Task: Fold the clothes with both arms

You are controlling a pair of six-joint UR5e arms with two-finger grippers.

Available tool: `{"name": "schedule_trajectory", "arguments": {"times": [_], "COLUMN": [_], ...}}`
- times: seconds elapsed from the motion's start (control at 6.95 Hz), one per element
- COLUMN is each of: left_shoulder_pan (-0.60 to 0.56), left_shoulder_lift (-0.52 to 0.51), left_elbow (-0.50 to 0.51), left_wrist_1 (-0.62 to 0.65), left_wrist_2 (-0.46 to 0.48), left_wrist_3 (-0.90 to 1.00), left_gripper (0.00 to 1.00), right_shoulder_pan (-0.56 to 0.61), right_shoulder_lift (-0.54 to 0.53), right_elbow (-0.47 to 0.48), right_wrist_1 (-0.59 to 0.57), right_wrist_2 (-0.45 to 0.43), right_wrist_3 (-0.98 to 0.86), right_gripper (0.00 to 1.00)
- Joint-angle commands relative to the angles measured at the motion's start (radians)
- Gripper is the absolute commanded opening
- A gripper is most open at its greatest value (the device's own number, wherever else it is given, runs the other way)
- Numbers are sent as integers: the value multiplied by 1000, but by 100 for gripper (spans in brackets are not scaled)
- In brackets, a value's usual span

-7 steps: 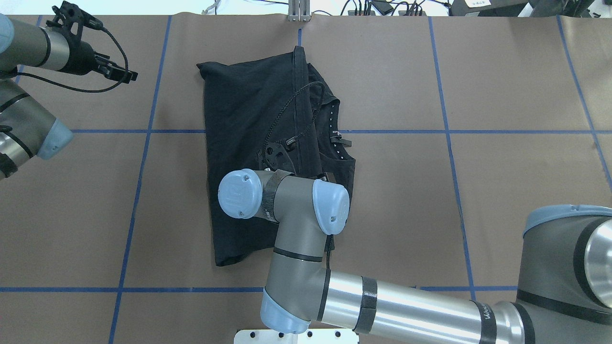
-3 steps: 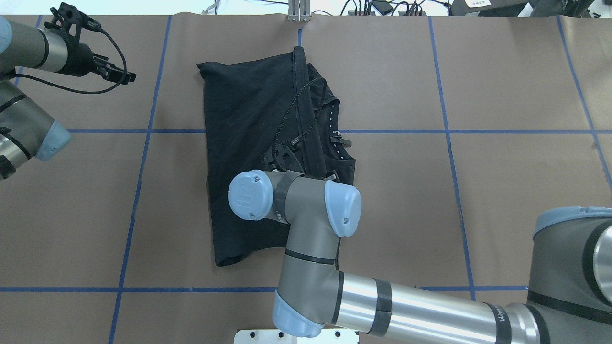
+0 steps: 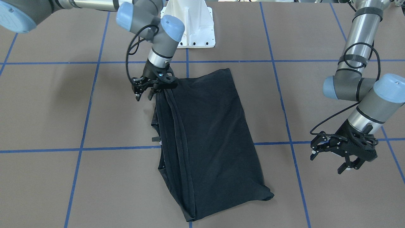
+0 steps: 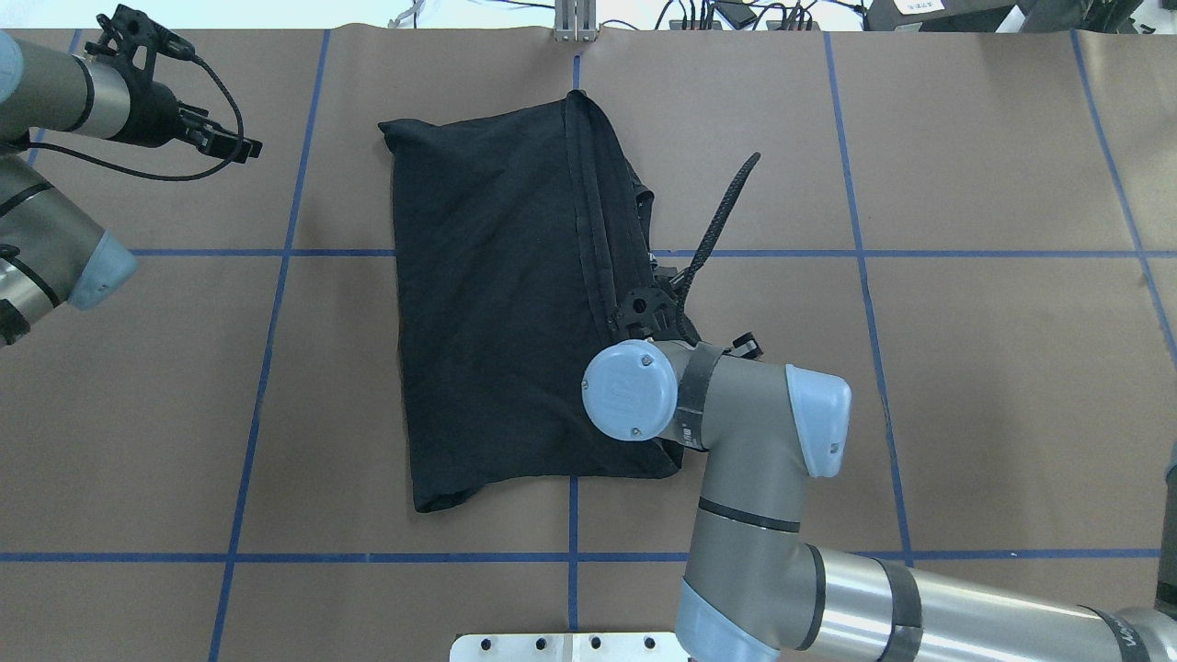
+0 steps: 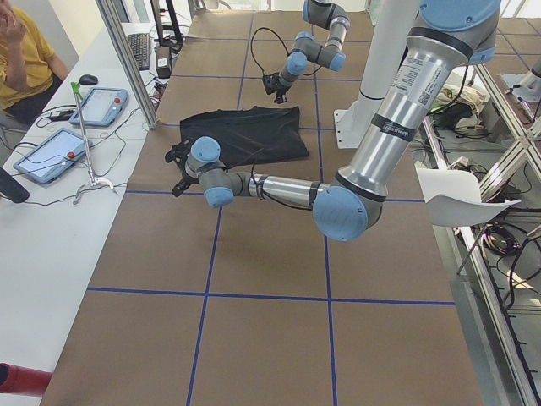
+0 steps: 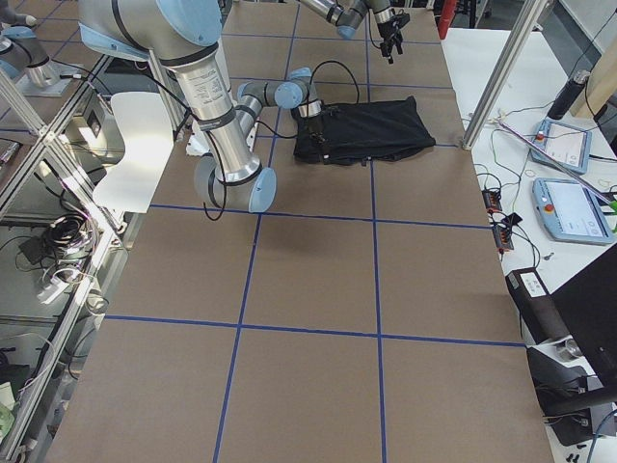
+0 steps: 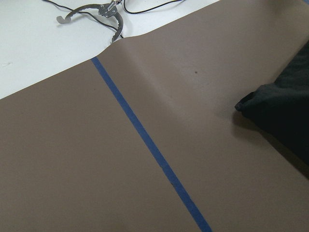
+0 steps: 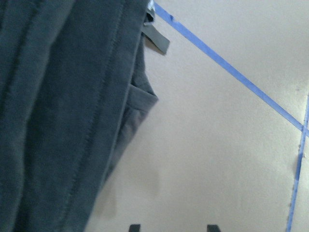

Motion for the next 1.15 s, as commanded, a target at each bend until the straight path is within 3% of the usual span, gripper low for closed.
{"name": "schedule_trajectory", "arguments": {"times": [0.0, 0.29, 0.43, 0.58, 1.01], "left_shoulder_pan": [0, 0, 0, 0, 2], "left_shoulder_lift": [0, 0, 0, 0, 2], "left_elbow": [1, -1, 1, 2, 2], "left_wrist_1": [0, 0, 0, 2, 0], "left_wrist_2": [0, 0, 0, 0, 0], "left_wrist_3": [0, 0, 0, 0, 1], "left_gripper": [100, 100, 100, 100, 100], "right_shoulder_pan": [10, 14, 12, -11, -69], "right_shoulder_lift": [-8, 102, 122, 77, 55], "right_elbow": [38, 35, 36, 39, 39], "right_wrist_1": [4, 16, 42, 149, 167], "right_wrist_2": [4, 35, 93, 144, 162], "right_wrist_3": [-4, 25, 94, 108, 105], "right_gripper": [55, 59, 61, 61, 54]}}
